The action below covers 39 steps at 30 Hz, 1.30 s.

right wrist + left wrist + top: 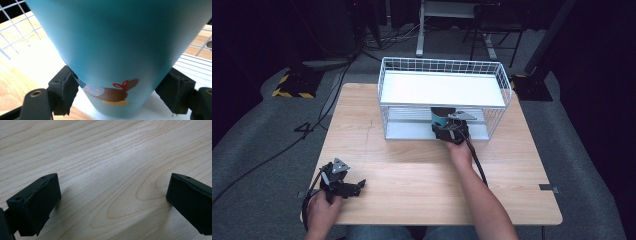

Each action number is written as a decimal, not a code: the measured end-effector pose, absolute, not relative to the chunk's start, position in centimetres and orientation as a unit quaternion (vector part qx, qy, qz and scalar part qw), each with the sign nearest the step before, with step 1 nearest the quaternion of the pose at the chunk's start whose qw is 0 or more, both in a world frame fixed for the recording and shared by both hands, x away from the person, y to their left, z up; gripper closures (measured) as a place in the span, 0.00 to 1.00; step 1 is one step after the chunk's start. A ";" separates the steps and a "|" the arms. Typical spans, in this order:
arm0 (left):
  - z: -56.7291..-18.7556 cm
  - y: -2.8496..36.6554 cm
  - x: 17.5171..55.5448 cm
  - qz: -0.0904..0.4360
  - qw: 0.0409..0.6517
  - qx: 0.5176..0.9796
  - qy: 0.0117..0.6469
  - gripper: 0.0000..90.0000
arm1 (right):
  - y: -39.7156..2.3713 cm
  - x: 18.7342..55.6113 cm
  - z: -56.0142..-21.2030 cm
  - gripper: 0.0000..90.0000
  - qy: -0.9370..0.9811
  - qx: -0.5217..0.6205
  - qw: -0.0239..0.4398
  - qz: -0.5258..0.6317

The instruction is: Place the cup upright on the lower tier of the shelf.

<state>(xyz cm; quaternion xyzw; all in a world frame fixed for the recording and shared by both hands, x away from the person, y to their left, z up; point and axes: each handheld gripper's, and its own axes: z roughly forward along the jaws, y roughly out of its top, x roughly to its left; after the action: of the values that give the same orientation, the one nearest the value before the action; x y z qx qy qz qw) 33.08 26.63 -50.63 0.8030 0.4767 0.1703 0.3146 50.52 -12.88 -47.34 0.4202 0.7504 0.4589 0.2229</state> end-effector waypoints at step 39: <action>-50.6 26.6 33.1 0.171 0.314 0.802 0.478 0.00 | -12.3 52.5 -48.9 0.12 0.742 0.450 0.229 0.442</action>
<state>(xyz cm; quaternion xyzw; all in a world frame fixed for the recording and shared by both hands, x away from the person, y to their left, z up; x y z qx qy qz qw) 33.07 26.62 -50.63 0.8025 0.4775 0.1710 0.3143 52.45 -12.32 -48.88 0.4497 0.7416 0.4420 0.2291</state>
